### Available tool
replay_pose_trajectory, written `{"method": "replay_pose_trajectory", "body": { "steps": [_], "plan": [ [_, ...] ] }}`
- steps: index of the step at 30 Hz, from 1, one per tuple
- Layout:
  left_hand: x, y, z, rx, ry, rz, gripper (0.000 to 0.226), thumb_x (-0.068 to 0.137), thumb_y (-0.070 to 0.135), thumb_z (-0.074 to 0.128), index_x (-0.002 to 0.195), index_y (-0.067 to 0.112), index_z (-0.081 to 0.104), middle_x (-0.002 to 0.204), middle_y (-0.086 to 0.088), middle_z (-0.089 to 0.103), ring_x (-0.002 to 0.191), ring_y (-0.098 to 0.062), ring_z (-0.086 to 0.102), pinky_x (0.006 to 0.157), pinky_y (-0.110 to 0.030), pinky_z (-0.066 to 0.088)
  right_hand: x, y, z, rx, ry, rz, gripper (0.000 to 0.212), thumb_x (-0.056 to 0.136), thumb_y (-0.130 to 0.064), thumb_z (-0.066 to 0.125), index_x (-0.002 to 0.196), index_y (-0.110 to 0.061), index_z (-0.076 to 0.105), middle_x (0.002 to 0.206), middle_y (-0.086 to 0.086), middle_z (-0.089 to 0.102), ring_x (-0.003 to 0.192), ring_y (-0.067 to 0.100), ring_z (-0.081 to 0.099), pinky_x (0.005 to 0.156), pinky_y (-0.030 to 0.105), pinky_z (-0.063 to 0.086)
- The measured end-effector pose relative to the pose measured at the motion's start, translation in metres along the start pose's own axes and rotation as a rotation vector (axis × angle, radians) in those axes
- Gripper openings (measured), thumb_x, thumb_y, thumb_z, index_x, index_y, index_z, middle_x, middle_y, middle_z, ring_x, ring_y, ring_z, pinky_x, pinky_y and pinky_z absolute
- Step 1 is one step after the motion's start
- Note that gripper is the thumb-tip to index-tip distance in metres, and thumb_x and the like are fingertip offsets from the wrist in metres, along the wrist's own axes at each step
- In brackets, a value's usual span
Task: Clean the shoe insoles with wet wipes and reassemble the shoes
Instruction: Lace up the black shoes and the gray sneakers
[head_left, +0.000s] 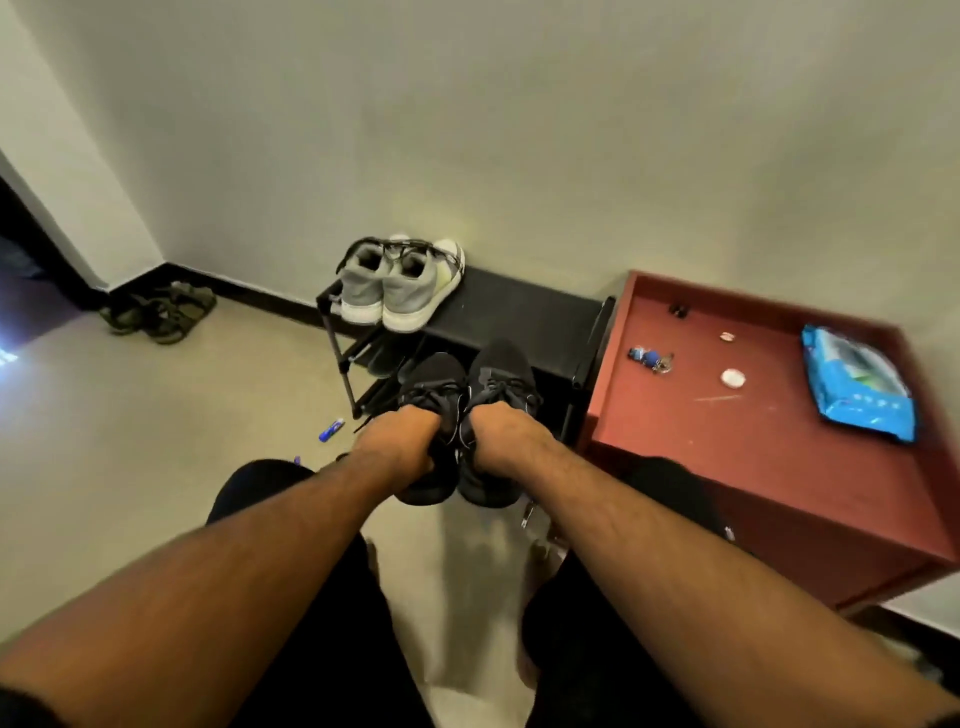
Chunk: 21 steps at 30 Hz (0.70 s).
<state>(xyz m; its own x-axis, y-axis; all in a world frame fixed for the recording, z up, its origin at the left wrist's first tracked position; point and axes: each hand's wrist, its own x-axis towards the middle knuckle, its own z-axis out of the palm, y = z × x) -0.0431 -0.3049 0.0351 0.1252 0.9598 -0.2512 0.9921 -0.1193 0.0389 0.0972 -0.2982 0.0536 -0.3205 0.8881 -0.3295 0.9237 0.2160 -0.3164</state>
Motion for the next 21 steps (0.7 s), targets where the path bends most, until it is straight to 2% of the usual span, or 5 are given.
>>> {"method": "replay_pose_trajectory", "body": {
  "steps": [3,6,10,14,21],
  "plan": [
    [0.016,0.002,-0.038,-0.014,0.039,0.027,0.03,0.088,0.013,0.059,0.118,0.015,0.061,0.119,-0.011,0.062,0.109,-0.033,0.061,0.085,-0.039,0.05,0.005,-0.003,-0.036,-0.024,0.059,0.005,0.019,0.086,-0.008,0.052,0.103,-0.008,0.06,0.11,0.013,0.064,0.103,0.034,0.062,0.081,0.039,0.052],
    [0.042,0.006,-0.068,0.022,0.122,0.081,0.028,0.089,0.013,0.057,0.117,0.013,0.061,0.121,-0.014,0.061,0.111,-0.036,0.06,0.086,-0.041,0.049,0.023,0.001,-0.068,-0.03,0.125,0.022,0.028,0.086,-0.009,0.054,0.113,-0.007,0.061,0.113,0.014,0.063,0.104,0.034,0.061,0.085,0.04,0.052],
    [0.103,0.006,-0.091,0.031,0.167,0.138,0.026,0.091,0.012,0.056,0.116,0.01,0.061,0.121,-0.016,0.061,0.112,-0.038,0.059,0.085,-0.04,0.047,0.072,0.018,-0.099,-0.009,0.16,0.07,0.022,0.086,-0.008,0.056,0.107,-0.008,0.062,0.106,0.013,0.064,0.092,0.031,0.062,0.082,0.04,0.053],
    [0.173,0.007,-0.1,0.021,0.145,0.199,0.027,0.09,0.01,0.055,0.117,0.009,0.061,0.12,-0.018,0.062,0.112,-0.039,0.06,0.086,-0.041,0.048,0.128,0.044,-0.111,0.018,0.158,0.158,0.01,0.086,-0.009,0.059,0.096,-0.012,0.058,0.103,0.012,0.064,0.089,0.03,0.06,0.087,0.042,0.054],
    [0.258,-0.005,-0.078,-0.034,0.093,0.284,0.026,0.089,0.011,0.058,0.115,0.012,0.063,0.119,-0.016,0.062,0.109,-0.038,0.06,0.08,-0.036,0.043,0.203,0.069,-0.102,-0.011,0.108,0.229,0.009,0.089,-0.01,0.059,0.097,-0.012,0.055,0.101,0.01,0.06,0.099,0.031,0.061,0.088,0.041,0.053]
  ]
}}
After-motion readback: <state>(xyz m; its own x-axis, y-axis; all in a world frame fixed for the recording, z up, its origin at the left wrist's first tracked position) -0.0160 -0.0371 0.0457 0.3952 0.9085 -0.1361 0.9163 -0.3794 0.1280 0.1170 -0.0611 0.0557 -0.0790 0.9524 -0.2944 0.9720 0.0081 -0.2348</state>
